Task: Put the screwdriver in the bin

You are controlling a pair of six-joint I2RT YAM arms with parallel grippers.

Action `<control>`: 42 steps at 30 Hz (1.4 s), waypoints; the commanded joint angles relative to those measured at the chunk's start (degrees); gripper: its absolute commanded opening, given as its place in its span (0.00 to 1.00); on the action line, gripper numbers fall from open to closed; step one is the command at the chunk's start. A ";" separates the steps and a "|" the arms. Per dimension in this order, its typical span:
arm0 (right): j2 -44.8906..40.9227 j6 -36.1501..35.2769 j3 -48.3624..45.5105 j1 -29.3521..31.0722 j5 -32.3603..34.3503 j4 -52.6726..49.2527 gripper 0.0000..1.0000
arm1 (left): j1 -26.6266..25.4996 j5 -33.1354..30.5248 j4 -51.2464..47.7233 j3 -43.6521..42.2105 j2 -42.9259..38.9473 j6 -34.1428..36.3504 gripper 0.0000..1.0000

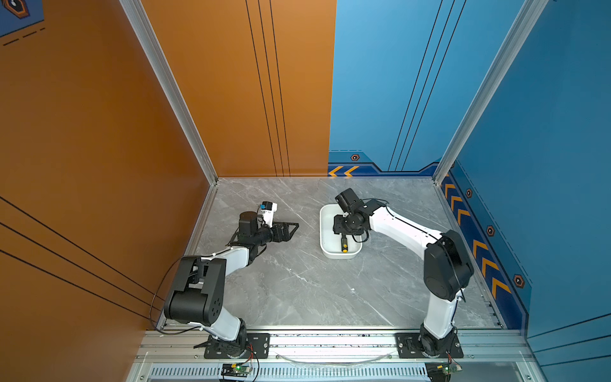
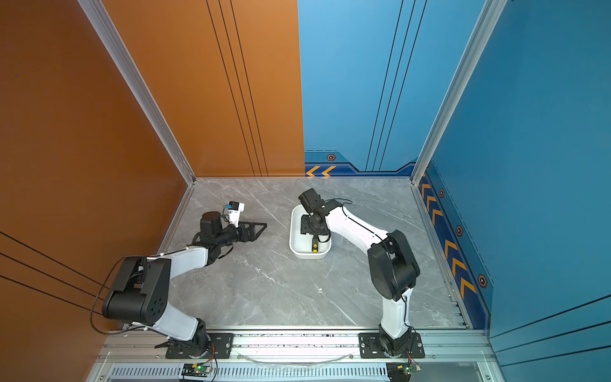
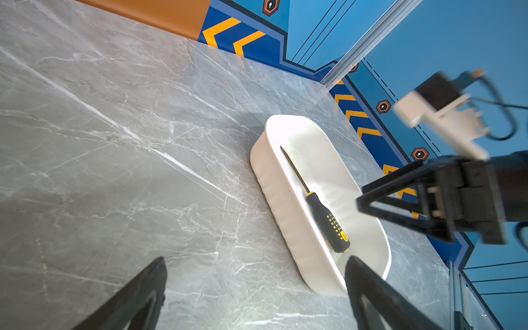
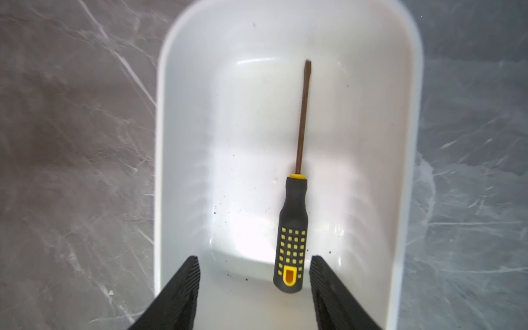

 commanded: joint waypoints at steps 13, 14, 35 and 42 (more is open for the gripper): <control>-34.22 -24.34 -52.76 -40.42 -5.96 57.46 0.67 | 5.02 -18.85 -11.25 -0.60 -10.10 11.37 0.98; -33.99 -24.23 -54.56 -41.17 -6.64 60.04 0.67 | 5.33 -22.09 -11.40 -1.43 -11.29 12.77 0.98; -14.49 -26.52 -67.79 -34.80 0.72 96.09 0.68 | 7.72 -38.15 24.34 -16.96 -0.09 17.93 0.98; -14.78 -26.58 -65.70 -34.59 1.86 91.32 0.83 | 7.36 -39.26 25.22 -16.84 0.56 18.10 0.98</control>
